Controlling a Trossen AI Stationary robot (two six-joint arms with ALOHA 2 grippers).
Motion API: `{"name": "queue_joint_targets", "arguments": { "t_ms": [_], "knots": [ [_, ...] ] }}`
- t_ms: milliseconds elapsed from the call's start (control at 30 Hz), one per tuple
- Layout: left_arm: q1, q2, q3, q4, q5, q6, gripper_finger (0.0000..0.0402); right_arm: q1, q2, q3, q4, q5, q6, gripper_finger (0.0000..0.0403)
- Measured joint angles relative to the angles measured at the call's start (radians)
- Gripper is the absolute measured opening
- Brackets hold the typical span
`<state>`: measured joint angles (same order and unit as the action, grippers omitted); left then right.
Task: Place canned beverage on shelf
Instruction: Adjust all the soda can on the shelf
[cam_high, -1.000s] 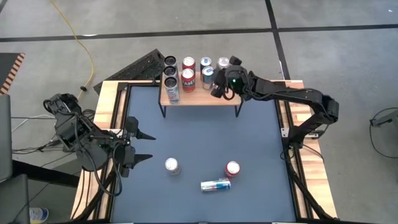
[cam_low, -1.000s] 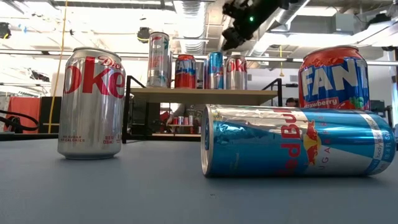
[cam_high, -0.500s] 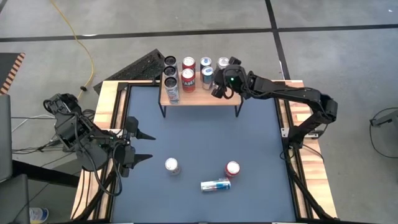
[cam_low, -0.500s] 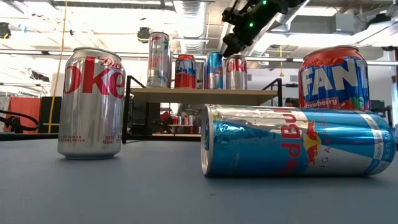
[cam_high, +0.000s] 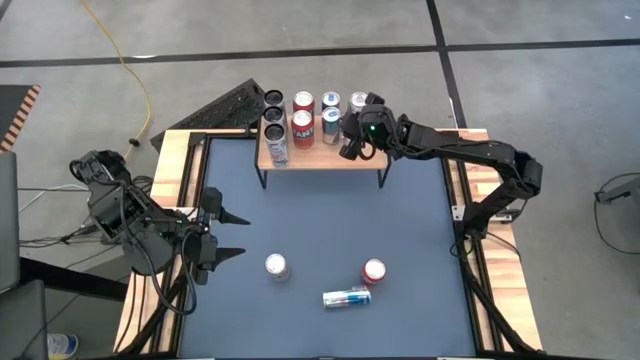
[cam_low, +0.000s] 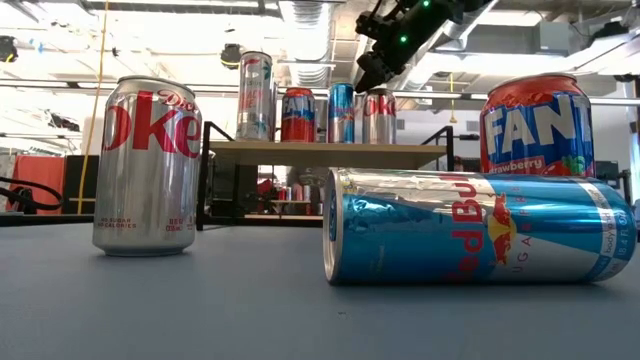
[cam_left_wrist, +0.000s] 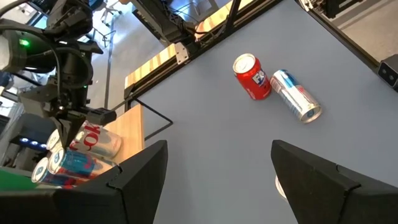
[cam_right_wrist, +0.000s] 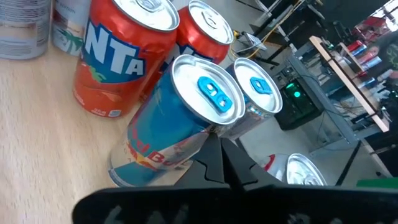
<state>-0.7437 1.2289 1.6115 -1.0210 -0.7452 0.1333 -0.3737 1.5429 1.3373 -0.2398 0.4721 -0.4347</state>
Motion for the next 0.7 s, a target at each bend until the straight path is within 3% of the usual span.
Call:
{"name": "queue_joint_targets", "arguments": {
  "t_ms": [233, 433, 533, 700],
  "knots": [
    [0.000, 0.000, 0.000, 0.000, 0.000, 0.000, 0.0275, 0.024, -0.016, 0.000, 0.000, 0.052, -0.014, 0.0000],
    [0.000, 0.000, 0.000, 0.000, 0.000, -0.012, 0.0275, 0.134, -0.105, 0.000, -0.072, 0.161, -0.029, 0.0000],
    [0.001, -0.002, -0.017, 0.023, 0.004, -0.040, 0.0275, 0.224, -0.203, 0.000, -0.221, 0.164, 0.070, 0.0000],
    [0.004, 0.001, -0.094, 0.058, 0.011, -0.066, 0.0275, 0.378, -0.348, 0.000, -0.535, 0.128, 0.371, 0.0000]
  ]
}}
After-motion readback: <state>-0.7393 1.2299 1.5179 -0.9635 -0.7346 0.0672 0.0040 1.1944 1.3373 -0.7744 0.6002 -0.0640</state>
